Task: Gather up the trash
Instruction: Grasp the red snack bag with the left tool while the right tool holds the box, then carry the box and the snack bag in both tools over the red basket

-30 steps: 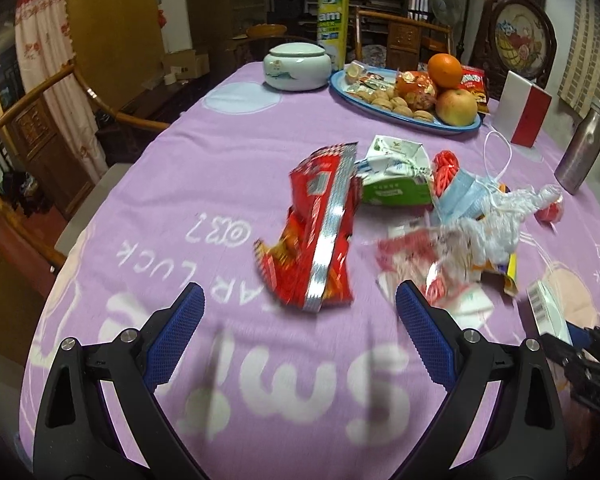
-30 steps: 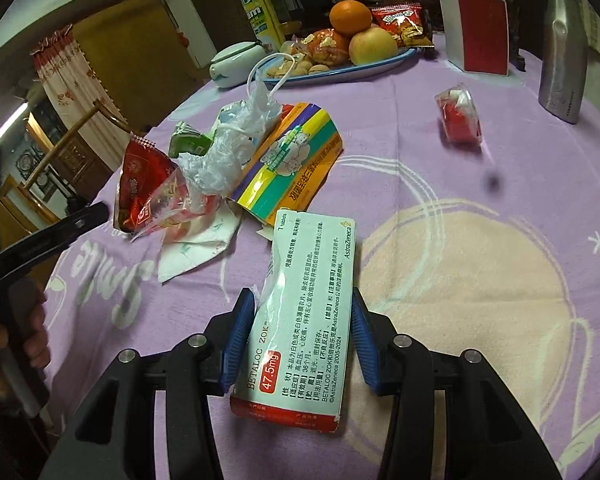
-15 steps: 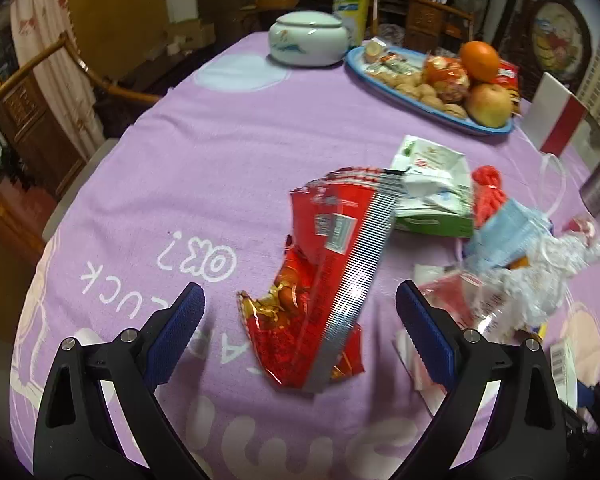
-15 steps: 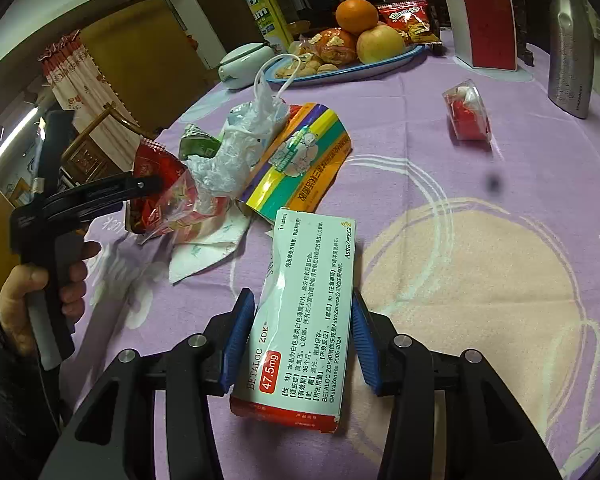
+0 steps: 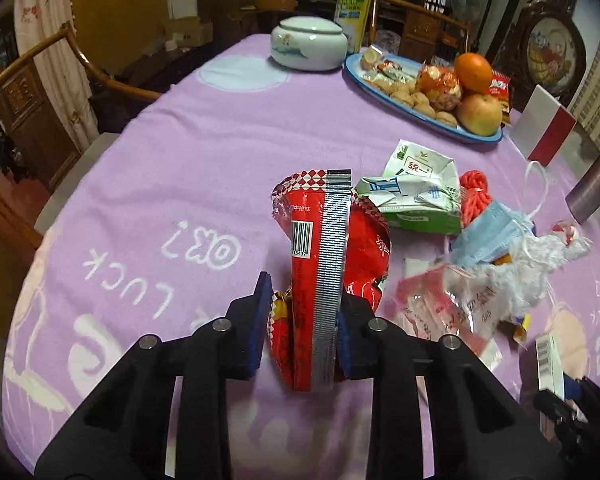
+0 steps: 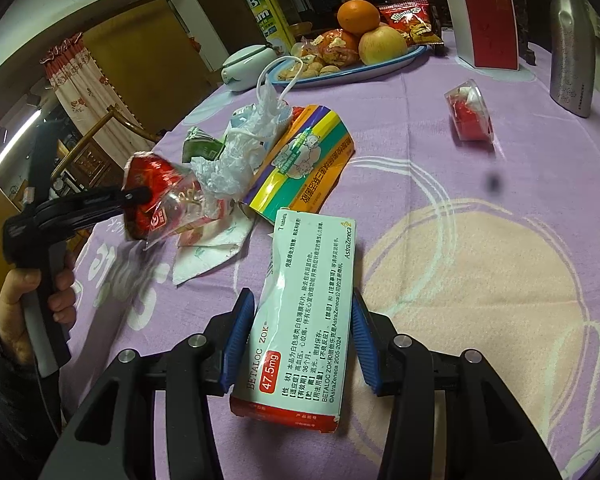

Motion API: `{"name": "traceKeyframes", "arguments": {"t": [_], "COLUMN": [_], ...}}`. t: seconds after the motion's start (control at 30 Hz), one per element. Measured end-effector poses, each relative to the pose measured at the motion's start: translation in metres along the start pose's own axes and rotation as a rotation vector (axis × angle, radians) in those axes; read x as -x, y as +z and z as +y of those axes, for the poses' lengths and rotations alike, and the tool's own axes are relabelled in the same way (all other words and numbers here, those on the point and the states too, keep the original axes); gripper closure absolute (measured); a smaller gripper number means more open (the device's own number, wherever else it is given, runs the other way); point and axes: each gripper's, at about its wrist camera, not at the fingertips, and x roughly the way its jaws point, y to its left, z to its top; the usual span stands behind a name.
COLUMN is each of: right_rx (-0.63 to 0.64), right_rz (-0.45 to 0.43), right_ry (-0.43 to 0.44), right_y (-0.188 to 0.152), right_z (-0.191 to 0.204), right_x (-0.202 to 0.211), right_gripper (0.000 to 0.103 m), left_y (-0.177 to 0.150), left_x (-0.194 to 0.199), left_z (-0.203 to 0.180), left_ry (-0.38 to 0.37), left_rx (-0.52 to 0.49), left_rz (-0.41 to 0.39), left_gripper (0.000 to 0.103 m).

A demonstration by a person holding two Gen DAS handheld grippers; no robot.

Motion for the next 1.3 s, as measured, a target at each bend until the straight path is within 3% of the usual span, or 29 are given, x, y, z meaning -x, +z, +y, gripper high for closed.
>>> {"name": "traceKeyframes", "arguments": {"t": [0.43,0.77,0.93,1.1,1.3], "right_rx": [0.038,0.181,0.271,0.393,0.554], "right_rz": [-0.058,-0.088,-0.082,-0.055,0.009], "right_ry": [-0.027,0.010,0.076,0.197,0.358], "right_y": [0.001,-0.016,-0.033,-0.051,-0.079], "right_z": [0.014,0.073,0.118,0.180,0.272], "right_x": [0.013,0.047,0.056,0.058,0.048], "right_gripper": [0.055,0.056,0.056,0.056,0.056], "left_y": [-0.059,-0.104,-0.133,-0.166,-0.217], "left_x": [0.122,0.170,0.193,0.217,0.249], "left_z": [0.020,0.039,0.066,0.105,0.170], "left_ry": [-0.021,0.002,0.029,0.087,0.207], "left_rx": [0.012,0.016,0.064,0.143,0.296], "left_rz": [-0.206,-0.249,-0.270,-0.285,-0.287], "left_gripper": [0.073,0.073,0.073,0.073,0.073]}}
